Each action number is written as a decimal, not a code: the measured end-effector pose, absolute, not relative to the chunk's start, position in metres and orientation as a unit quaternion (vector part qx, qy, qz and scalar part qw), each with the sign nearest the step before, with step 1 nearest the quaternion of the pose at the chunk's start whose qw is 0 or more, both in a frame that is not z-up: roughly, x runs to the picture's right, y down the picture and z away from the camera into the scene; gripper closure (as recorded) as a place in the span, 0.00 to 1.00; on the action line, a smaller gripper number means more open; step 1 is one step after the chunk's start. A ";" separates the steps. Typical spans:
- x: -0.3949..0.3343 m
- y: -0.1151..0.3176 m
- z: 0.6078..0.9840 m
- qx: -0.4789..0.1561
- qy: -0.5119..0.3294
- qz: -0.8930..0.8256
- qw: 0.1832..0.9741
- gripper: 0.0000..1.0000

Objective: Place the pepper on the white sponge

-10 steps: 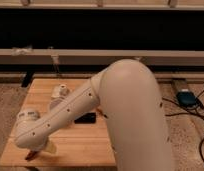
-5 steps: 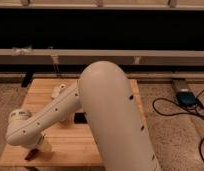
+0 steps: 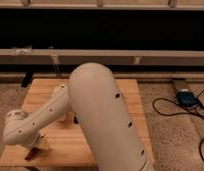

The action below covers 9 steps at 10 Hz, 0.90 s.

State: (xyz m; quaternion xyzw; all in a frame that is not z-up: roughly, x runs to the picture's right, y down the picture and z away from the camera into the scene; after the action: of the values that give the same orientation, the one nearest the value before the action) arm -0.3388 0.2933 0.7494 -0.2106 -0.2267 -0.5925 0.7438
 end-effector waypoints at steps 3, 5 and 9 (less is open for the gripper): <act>-0.334 0.287 0.751 -0.209 -0.224 -0.589 0.748 0.72; -0.328 0.274 0.738 -0.199 -0.229 -0.587 0.750 0.92; -0.317 0.235 0.695 -0.179 -0.253 -0.605 0.733 0.97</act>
State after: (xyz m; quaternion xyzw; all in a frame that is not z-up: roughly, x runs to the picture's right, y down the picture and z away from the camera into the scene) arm -0.3172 0.2354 0.6946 -0.1788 -0.2528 -0.6054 0.7333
